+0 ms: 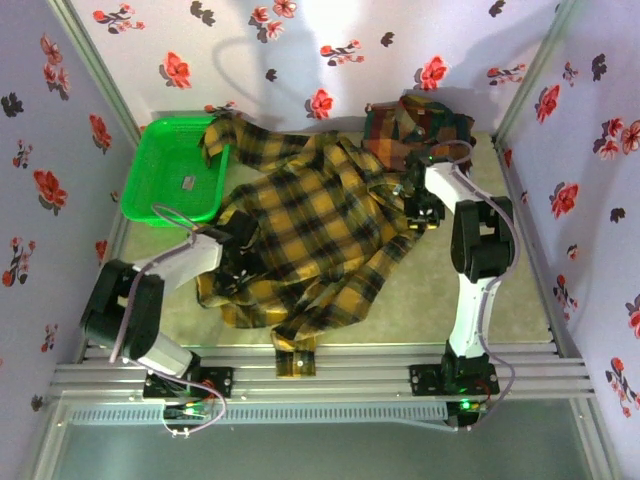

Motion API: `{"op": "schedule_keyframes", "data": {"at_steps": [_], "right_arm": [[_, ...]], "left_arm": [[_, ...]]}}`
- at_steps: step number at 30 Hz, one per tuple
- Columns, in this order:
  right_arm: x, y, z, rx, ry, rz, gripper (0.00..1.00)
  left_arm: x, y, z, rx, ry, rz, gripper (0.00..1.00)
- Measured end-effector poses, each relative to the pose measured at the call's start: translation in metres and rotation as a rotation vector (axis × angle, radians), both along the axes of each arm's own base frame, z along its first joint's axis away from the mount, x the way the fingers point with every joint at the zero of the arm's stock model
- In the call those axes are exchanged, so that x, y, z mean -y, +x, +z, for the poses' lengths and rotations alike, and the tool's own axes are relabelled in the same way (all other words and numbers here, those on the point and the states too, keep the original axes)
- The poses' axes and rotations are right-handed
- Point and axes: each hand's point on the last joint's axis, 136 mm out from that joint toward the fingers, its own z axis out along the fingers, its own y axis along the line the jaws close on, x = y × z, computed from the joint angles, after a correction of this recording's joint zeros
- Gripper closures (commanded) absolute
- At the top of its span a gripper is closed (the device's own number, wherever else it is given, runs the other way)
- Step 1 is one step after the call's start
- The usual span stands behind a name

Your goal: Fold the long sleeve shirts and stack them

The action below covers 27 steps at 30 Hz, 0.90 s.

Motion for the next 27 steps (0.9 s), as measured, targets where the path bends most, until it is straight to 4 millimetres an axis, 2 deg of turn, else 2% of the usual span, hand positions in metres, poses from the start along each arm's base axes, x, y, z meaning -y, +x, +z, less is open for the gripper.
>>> {"op": "schedule_keyframes", "data": {"at_steps": [2, 5, 10, 11, 13, 14, 16, 18, 20, 24, 26, 27], "right_arm": [[0.008, -0.014, -0.013, -0.014, 0.007, -0.05, 0.9], [0.013, -0.027, -0.005, 0.054, 0.044, -0.135, 0.93], [0.011, -0.091, -0.002, 0.043, 0.12, -0.27, 0.92], [0.009, -0.106, -0.003, 0.032, 0.14, -0.304, 0.85], [0.004, -0.13, -0.005, 0.016, 0.178, -0.372, 0.61], [0.002, -0.141, -0.006, 0.003, 0.192, -0.395, 0.53], [-0.001, -0.155, 0.003, 0.006, 0.218, -0.431, 0.47], [-0.005, -0.152, 0.023, 0.058, 0.237, -0.416, 0.42], [-0.011, -0.134, 0.054, 0.136, 0.259, -0.361, 0.39], [-0.041, -0.069, 0.128, 0.297, 0.319, -0.156, 0.42], [-0.064, -0.04, 0.145, 0.323, 0.318, -0.034, 0.45], [-0.079, -0.026, 0.146, 0.321, 0.31, 0.04, 0.46]], "left_arm": [[-0.005, 0.004, 0.001, 0.01, 0.014, 0.011, 0.27], [-0.019, 0.01, 0.001, 0.019, 0.041, 0.028, 0.27], [-0.049, 0.018, 0.0, 0.023, 0.083, 0.059, 0.27], [-0.054, 0.019, 0.0, 0.02, 0.092, 0.06, 0.27], [-0.059, 0.02, 0.001, 0.012, 0.104, 0.05, 0.26], [-0.06, 0.021, 0.001, 0.01, 0.107, 0.039, 0.26], [-0.06, 0.025, 0.002, 0.013, 0.109, 0.018, 0.25], [-0.059, 0.029, 0.003, 0.018, 0.108, 0.0, 0.24], [-0.056, 0.035, 0.008, 0.033, 0.098, -0.011, 0.23], [-0.049, 0.047, 0.031, 0.108, 0.056, -0.01, 0.2], [-0.046, 0.049, 0.047, 0.155, 0.027, -0.005, 0.2], [-0.045, 0.049, 0.054, 0.177, 0.014, -0.002, 0.2]]}}
